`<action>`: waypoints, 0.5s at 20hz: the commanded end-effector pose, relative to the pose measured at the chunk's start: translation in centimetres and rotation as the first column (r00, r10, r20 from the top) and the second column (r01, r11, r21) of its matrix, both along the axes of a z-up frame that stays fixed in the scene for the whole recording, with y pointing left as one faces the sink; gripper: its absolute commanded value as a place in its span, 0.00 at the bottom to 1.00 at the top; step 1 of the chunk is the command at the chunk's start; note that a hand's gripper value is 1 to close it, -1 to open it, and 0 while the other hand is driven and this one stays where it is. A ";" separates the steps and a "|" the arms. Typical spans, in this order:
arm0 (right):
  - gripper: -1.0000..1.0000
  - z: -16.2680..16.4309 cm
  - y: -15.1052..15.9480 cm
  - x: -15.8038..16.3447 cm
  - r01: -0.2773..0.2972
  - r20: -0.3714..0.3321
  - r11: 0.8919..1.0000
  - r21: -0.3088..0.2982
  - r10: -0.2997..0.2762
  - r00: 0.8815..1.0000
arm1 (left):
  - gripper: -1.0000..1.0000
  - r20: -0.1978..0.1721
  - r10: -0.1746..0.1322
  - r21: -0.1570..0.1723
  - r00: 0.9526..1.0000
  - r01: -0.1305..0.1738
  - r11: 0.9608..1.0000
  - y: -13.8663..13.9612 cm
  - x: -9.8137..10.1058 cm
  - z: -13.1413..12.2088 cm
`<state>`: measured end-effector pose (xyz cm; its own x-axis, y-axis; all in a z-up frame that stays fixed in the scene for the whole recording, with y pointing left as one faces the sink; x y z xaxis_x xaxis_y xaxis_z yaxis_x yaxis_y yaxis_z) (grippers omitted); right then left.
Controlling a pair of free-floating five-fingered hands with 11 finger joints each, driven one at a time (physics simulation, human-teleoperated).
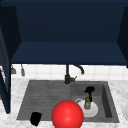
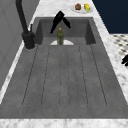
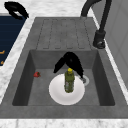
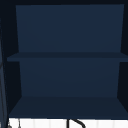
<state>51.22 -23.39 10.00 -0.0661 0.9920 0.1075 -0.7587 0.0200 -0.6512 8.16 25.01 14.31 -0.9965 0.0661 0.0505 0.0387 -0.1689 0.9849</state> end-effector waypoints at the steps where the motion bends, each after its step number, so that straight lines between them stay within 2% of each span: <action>1: 0.00 -1.3 -0.3 0.3 -0.030 -0.015 1.000 0.000 0.030 0.999 | 0.50 0.000 0.000 0.000 1.000 0.000 1.000 0.0 0.0 0.0; 10: 0.00 -4.0 -0.3 2.5 -0.014 -0.017 1.000 -0.002 0.014 1.000 | 0.50 0.000 0.000 0.000 1.000 0.000 1.000 0.0 0.0 0.0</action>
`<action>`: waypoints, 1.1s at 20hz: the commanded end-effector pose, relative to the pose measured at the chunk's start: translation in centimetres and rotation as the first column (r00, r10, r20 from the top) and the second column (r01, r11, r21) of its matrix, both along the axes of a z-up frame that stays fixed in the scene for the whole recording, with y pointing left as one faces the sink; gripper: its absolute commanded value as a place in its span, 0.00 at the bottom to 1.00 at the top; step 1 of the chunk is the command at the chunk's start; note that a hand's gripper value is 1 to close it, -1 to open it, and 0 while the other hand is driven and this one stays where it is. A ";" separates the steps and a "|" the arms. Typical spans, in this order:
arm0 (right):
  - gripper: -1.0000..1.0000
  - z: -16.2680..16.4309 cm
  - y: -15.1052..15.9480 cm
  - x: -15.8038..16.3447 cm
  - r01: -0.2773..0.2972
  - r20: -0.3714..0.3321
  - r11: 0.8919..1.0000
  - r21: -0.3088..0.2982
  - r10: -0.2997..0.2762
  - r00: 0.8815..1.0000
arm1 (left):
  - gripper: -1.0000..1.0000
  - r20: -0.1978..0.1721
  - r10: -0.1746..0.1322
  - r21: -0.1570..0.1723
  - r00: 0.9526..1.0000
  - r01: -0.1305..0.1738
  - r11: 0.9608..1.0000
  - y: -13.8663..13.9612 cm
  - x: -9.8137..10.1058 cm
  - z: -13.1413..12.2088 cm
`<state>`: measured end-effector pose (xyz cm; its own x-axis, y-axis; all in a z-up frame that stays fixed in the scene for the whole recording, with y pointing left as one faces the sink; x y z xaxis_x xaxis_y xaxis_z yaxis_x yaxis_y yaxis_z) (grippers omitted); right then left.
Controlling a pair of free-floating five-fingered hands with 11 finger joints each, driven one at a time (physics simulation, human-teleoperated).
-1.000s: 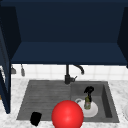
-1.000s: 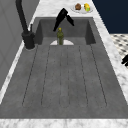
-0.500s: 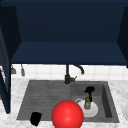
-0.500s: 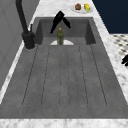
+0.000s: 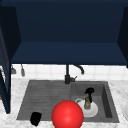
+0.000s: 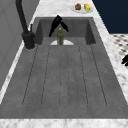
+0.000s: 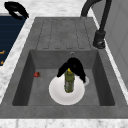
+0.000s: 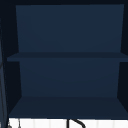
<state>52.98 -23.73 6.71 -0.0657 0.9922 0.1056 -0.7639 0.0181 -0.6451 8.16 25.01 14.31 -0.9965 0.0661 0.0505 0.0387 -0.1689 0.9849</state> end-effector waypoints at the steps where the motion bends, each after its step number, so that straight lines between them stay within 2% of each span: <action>1: 0.00 -1.0 -0.2 0.8 -0.014 -0.005 1.000 0.000 0.014 1.000 | 0.50 0.000 0.000 0.000 1.000 0.000 1.000 0.0 0.0 0.0; 5: 0.00 -2.2 -0.7 1.3 -0.015 -0.008 1.000 0.018 0.015 1.000 | 0.50 0.000 0.000 0.000 1.000 0.000 1.000 0.0 0.0 0.0; 10: 0.00 -2.7 -0.6 2.5 -0.020 -0.084 0.999 0.039 0.024 0.996 | 0.50 0.000 0.000 0.000 1.000 0.000 1.000 0.0 0.0 0.0; 14: 0.00 -3.1 -0.3 3.1 -0.016 -0.167 0.997 0.069 0.028 0.986 | 0.50 0.000 0.000 0.000 1.000 0.000 1.000 0.0 0.0 0.0; 15: 0.00 -3.3 0.5 2.9 -0.010 -0.190 0.998 0.059 0.021 0.982 | 0.50 0.000 0.000 0.000 1.000 0.000 1.000 0.0 0.0 0.0; 16: 1.00 -3.4 0.4 2.2 -0.012 -0.193 0.998 0.062 0.023 0.981 | 0.50 0.000 0.000 0.000 1.000 0.000 1.000 0.0 0.0 0.0; 17: 1.00 -3.1 0.5 1.5 -0.033 -0.196 0.998 0.056 0.044 0.980 | 0.50 0.000 0.000 0.000 1.000 0.000 1.000 0.0 0.0 0.0; 19: 1.00 -2.7 1.3 0.7 -0.024 -0.221 0.999 0.042 0.033 0.975 | 0.50 0.000 0.000 0.000 1.000 0.000 1.000 0.0 0.0 0.0; 21: 1.00 -2.0 1.1 0.4 -0.013 -0.199 1.000 -0.017 0.009 0.980 | 0.50 0.000 0.000 0.000 1.000 0.000 1.000 0.0 0.0 0.0; 22: 1.00 -1.8 0.8 0.6 -0.012 -0.176 1.000 -0.015 0.009 0.984 | 0.50 0.000 0.000 0.000 1.000 0.000 1.000 0.0 0.0 0.0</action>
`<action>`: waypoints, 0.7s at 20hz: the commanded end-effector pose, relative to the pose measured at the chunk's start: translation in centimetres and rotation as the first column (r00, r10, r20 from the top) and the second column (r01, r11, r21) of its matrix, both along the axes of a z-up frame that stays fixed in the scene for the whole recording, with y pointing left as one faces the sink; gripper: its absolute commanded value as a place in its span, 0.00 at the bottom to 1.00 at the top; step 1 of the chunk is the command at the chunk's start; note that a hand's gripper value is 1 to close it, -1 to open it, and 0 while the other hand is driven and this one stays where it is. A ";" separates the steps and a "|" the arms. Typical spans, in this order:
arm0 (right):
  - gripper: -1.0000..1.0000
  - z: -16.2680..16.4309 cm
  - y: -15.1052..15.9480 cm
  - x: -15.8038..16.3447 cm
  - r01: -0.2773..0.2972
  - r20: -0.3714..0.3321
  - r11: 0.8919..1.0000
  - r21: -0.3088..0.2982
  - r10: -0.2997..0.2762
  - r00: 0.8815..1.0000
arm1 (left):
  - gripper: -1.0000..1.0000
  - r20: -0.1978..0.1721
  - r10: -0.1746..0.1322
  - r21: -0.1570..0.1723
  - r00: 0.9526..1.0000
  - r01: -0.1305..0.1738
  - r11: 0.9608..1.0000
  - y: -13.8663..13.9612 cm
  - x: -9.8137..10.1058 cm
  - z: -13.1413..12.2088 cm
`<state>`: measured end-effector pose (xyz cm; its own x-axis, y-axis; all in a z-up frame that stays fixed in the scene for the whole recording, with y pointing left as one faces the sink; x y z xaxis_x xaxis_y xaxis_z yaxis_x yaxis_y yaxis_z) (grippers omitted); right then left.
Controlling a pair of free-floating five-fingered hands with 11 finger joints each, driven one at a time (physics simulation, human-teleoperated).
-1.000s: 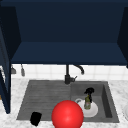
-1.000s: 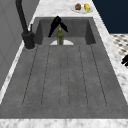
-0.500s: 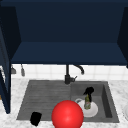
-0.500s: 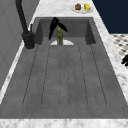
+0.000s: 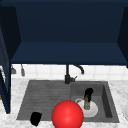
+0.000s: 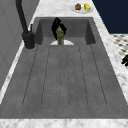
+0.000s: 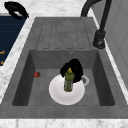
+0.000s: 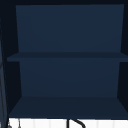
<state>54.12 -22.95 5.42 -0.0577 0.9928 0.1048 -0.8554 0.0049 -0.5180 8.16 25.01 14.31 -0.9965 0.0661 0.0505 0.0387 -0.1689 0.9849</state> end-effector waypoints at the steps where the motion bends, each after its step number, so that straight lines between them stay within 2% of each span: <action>1: 1.00 -0.4 0.0 -0.5 0.000 -0.001 1.000 -0.009 0.000 1.000 | 0.50 0.000 0.000 0.000 1.000 0.000 1.000 0.0 0.0 0.0; 5: 1.00 0.0 0.0 -0.4 0.019 0.049 1.000 -0.018 -0.018 0.999 | 0.50 0.000 0.000 0.000 1.000 0.000 1.000 0.0 0.0 0.0; 8: 1.00 2.8 0.0 -1.4 0.030 0.144 0.998 -0.046 -0.024 0.989 | 0.50 0.000 0.000 0.000 1.000 0.000 1.000 0.0 0.0 0.0; 13: 1.00 5.4 -1.3 -1.8 0.015 0.200 0.999 -0.031 -0.008 0.980 | 0.50 0.000 0.000 0.000 1.000 0.000 1.000 0.0 0.0 0.0; 14: 1.00 6.1 -1.8 -3.1 0.015 0.209 1.000 -0.018 -0.011 0.978 | 0.50 0.000 0.000 0.000 1.000 0.000 1.000 0.0 0.0 0.0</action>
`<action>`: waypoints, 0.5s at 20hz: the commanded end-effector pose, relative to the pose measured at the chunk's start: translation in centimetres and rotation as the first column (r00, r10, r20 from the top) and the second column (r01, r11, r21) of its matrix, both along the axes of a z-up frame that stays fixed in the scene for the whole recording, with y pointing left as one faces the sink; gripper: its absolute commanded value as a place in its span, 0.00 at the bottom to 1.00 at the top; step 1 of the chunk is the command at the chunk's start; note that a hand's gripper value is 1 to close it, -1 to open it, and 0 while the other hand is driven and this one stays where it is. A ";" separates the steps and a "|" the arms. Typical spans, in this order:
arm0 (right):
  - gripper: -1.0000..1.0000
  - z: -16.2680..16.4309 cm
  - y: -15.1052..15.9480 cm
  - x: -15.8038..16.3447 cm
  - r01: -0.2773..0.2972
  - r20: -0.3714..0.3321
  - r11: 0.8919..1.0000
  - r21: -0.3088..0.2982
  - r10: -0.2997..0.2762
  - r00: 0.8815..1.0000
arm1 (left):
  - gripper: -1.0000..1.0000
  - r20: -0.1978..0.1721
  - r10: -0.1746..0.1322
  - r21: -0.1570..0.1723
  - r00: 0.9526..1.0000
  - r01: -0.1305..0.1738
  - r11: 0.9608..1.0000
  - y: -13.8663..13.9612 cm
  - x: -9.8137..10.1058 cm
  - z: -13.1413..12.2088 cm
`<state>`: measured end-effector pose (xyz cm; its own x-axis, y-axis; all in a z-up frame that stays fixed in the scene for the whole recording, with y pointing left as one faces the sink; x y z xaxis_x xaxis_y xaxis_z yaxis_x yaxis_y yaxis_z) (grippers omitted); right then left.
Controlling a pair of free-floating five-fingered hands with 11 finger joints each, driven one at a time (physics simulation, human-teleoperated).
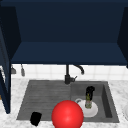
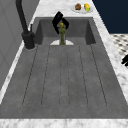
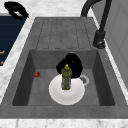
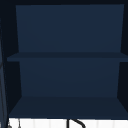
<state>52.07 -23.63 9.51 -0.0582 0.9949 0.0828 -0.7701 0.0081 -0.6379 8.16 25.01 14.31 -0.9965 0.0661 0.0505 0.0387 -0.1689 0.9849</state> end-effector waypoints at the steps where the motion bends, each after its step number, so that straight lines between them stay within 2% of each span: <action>1: 1.00 2.6 -0.9 -2.6 0.000 0.068 1.000 0.000 0.000 0.998 | 0.50 0.000 0.000 0.000 1.000 0.000 1.000 0.0 0.0 0.0; 4: 1.00 4.4 -1.1 -4.7 0.002 0.120 1.000 -0.001 -0.002 0.993 | 0.50 0.000 0.000 0.000 1.000 0.000 1.000 0.0 0.0 0.0; 10: 1.00 8.1 -1.3 -8.5 0.005 0.221 1.000 -0.025 0.000 0.975 | 0.50 0.000 0.000 0.000 1.000 0.000 1.000 0.0 0.0 0.0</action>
